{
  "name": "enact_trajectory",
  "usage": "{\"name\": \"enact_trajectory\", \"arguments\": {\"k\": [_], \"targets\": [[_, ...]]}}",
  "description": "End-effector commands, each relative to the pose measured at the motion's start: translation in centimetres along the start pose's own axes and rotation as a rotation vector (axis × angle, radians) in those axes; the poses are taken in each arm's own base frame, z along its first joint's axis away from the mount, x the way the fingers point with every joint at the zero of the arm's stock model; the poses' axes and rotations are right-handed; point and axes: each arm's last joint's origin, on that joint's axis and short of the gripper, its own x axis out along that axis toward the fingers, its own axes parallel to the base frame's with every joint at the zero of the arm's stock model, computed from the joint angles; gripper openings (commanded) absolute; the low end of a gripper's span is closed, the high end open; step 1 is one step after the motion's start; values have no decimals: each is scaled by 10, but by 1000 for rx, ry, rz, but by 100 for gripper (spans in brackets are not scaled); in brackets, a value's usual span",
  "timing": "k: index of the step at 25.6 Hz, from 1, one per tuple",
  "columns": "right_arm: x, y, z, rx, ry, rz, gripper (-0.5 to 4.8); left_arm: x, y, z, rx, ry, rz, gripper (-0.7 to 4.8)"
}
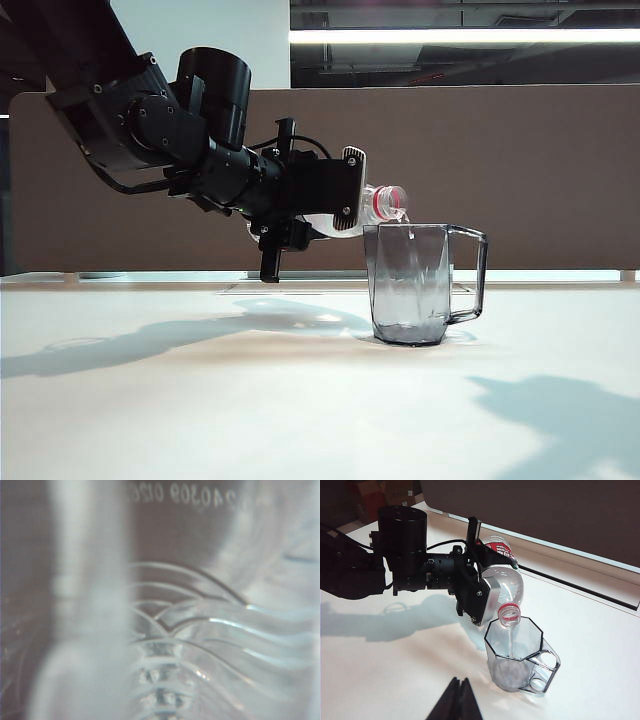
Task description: Pick up the mineral water bottle with the left hand on the table and pour water into the mug until it's half full.
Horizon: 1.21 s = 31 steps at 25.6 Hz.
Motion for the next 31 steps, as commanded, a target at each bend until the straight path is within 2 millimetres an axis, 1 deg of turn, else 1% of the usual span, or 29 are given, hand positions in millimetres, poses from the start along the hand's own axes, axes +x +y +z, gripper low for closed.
{"name": "enact_trajectory", "arguments": {"k": [1, 31], "targets": [[-2, 0, 5, 4, -29, 5, -2, 0, 12, 1, 24, -4, 76, 174], [-2, 0, 5, 4, -28, 4, -2, -1, 16, 1, 44, -2, 107, 174]]}}
